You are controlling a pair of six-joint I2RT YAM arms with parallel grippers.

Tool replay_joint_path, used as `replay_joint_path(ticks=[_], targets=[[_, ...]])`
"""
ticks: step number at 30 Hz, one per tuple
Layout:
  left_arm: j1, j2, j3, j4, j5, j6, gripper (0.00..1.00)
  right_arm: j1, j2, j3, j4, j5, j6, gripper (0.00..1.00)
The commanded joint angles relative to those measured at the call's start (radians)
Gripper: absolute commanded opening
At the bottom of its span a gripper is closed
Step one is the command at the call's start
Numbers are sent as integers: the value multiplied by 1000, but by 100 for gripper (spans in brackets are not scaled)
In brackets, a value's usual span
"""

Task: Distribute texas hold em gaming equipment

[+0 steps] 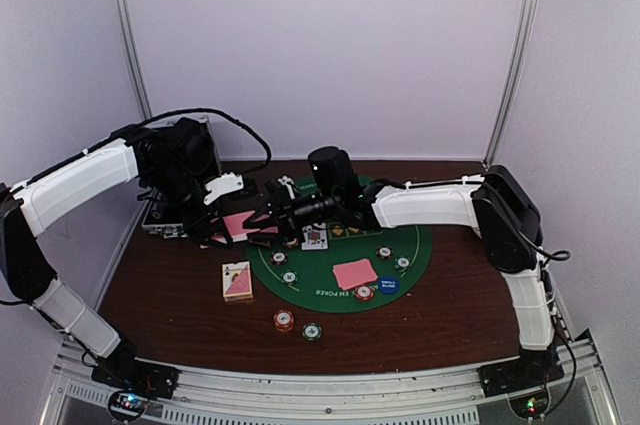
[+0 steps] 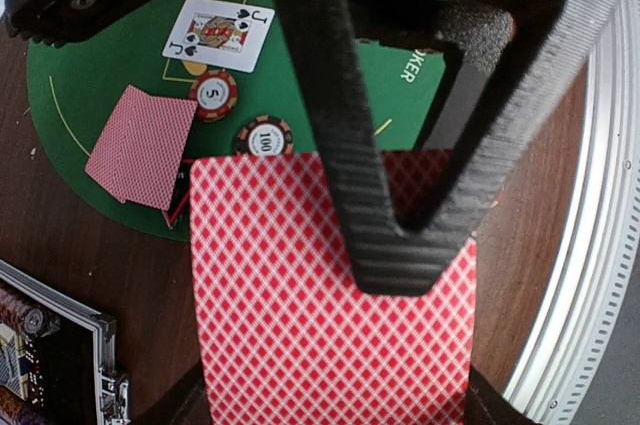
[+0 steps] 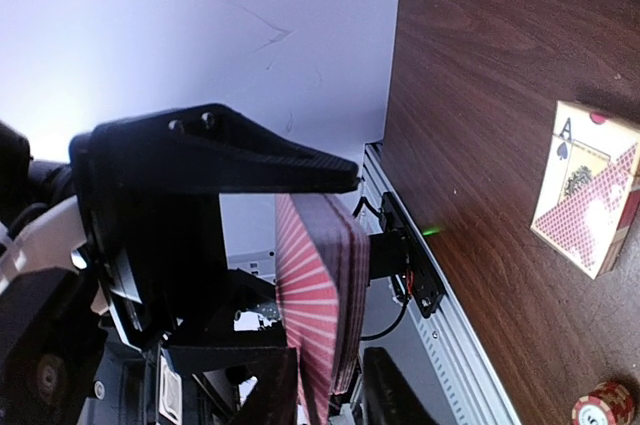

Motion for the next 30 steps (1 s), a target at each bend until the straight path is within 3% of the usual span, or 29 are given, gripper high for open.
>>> replay_joint_path(ticks=[1,11,14,16,19,23,25,30], targets=[[7,-8,13,13,13,10,0,-10,-7,27,15,-19,-1,20],[7,-9,10,13,15,10,0,-84,-102,-13,-176,-11,-149,0],[7,-11,8,14,12,10,0,-115,-135,-8,-251,-8,-207,0],[7,-10,7,12,7,10,0,-141,-155,14,-365,5,-297,0],[7,-11,6,14,1,10,0,-185,-156,117,-673,84,-542,0],[7,-12,0,13,-3,10,0,-213,-112,312,-1109,396,-911,0],[7,-16,-3,13,-5,10,0,-206,-90,374,-1229,591,-1044,0],[7,-14,1,13,-1,10,0,-124,-85,349,-1181,1069,-1309,0]])
